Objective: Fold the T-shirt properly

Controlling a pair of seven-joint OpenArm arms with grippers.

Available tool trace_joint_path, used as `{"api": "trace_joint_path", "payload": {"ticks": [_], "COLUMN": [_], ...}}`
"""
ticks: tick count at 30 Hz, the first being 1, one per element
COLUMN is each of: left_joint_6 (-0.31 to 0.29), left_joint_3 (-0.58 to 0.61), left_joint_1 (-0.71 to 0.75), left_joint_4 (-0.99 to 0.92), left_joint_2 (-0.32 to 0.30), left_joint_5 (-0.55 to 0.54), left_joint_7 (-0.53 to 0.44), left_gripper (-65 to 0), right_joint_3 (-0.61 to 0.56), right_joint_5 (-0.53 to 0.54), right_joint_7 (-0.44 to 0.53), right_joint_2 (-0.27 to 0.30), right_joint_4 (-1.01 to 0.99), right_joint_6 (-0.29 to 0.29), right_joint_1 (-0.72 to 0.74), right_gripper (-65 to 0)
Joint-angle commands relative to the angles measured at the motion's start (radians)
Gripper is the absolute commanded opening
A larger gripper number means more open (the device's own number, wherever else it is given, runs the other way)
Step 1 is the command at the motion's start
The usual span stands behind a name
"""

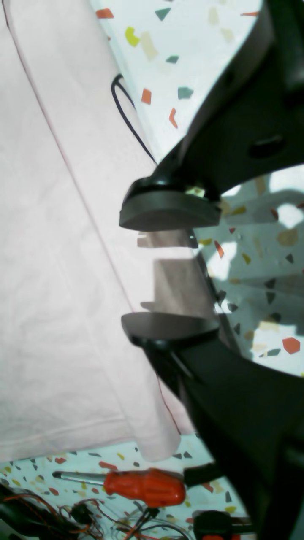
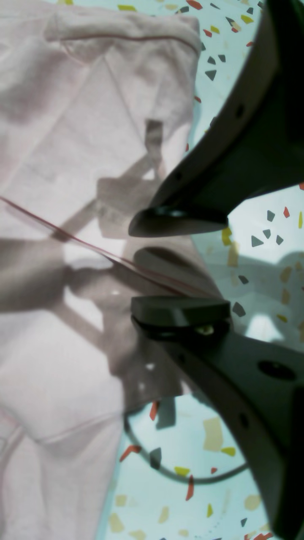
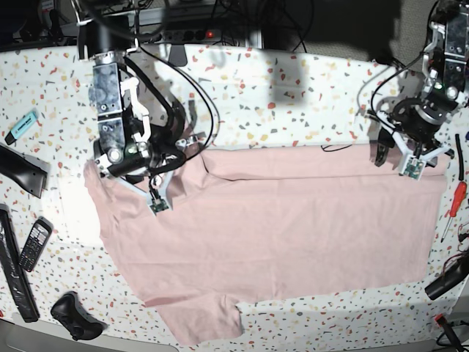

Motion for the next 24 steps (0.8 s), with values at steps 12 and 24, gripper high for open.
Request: {"api": "trace_joint_path", "payload": {"ticks": [12,24], "left_joint_6": [0.007,0.007], "left_joint_3": [-0.006,-0.006], "left_joint_1": [-0.008,-0.008], "left_joint_4": [0.014,0.014], "left_joint_2": [-0.016,-0.016], "left_joint_5": [-0.003,-0.003], "left_joint_7": [-0.027,-0.029], "left_gripper": [-35.4,-35.4], "right_joint_3": [0.002,0.002], "right_joint_5": [0.01,-0.039], "right_joint_7": [0.011,0.011], "right_joint_2": [0.003,0.006], "right_joint_4": [-0.002,-0.032], "right_joint_6": [-0.006,-0.007], "right_joint_1": [0.021,0.026], "right_gripper": [-42.7,-42.8]}}
